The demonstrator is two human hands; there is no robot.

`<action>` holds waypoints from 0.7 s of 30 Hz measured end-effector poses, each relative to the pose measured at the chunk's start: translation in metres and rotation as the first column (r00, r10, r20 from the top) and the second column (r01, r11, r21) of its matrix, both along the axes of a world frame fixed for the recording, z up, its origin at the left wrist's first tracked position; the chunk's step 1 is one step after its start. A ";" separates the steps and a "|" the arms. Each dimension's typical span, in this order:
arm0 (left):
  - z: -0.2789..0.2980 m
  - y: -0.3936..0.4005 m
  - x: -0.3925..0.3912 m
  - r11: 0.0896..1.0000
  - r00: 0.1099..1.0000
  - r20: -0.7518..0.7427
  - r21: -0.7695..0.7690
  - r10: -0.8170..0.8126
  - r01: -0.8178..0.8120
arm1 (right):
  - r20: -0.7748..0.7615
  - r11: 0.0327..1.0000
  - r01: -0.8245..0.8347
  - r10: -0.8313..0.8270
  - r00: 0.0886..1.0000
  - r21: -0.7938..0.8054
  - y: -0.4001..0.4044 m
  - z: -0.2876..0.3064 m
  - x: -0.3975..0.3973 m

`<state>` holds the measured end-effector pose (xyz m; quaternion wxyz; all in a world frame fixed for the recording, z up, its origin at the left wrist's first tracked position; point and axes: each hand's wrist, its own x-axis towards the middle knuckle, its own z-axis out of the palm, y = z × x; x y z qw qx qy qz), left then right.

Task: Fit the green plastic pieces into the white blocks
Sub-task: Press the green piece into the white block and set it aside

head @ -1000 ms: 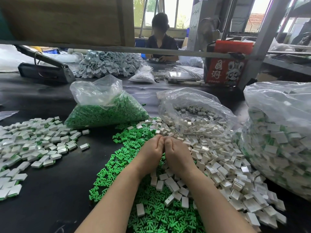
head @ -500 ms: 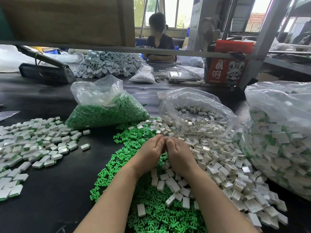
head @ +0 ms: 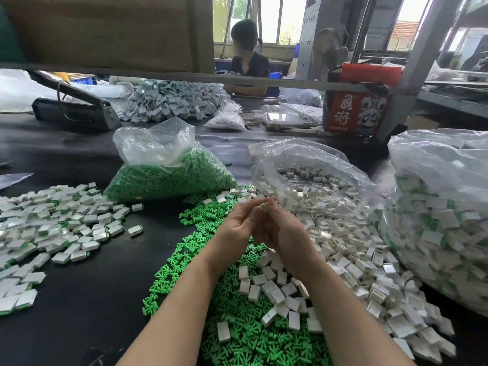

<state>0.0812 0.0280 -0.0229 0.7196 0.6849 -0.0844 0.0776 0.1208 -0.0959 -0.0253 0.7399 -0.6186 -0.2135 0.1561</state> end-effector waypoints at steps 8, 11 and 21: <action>0.012 -0.004 0.000 0.991 0.986 0.099 0.002 0.132 -0.132 | -0.058 0.993 -0.074 0.080 0.995 0.095 -0.002 0.008 -0.004; 0.012 -0.004 -0.001 0.994 0.990 0.093 -0.038 0.104 -0.101 | -0.063 0.994 -0.069 0.075 0.995 0.087 -0.003 0.006 -0.002; 0.015 -0.002 -0.003 0.974 0.976 0.098 0.096 0.193 -0.203 | -0.041 0.995 -0.051 0.054 0.998 0.085 -0.002 0.007 -0.005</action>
